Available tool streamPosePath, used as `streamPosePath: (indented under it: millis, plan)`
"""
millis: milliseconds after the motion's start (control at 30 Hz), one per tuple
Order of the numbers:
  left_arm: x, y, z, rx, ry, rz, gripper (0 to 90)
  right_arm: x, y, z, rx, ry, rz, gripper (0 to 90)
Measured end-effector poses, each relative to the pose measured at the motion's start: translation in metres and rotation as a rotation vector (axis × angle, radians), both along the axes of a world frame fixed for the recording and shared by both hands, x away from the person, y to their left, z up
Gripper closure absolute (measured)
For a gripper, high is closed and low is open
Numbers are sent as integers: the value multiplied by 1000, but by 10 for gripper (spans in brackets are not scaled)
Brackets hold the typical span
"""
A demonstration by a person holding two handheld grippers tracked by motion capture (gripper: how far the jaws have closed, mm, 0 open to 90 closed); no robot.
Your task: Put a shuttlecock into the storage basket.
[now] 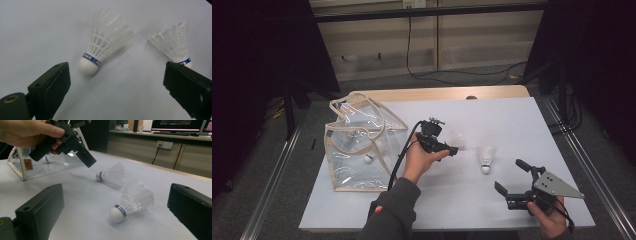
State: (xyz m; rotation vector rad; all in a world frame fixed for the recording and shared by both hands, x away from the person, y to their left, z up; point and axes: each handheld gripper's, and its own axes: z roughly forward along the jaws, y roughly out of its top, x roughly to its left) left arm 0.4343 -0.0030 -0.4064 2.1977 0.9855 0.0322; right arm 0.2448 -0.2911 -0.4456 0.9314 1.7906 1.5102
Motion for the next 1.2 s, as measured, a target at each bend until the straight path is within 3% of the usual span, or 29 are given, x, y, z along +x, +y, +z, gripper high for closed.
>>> streamPosePath:
  millis: [1200]
  plan:
    - [10,-2,-13,17,-35,18,125,0,0,0,0,-8,2,4]
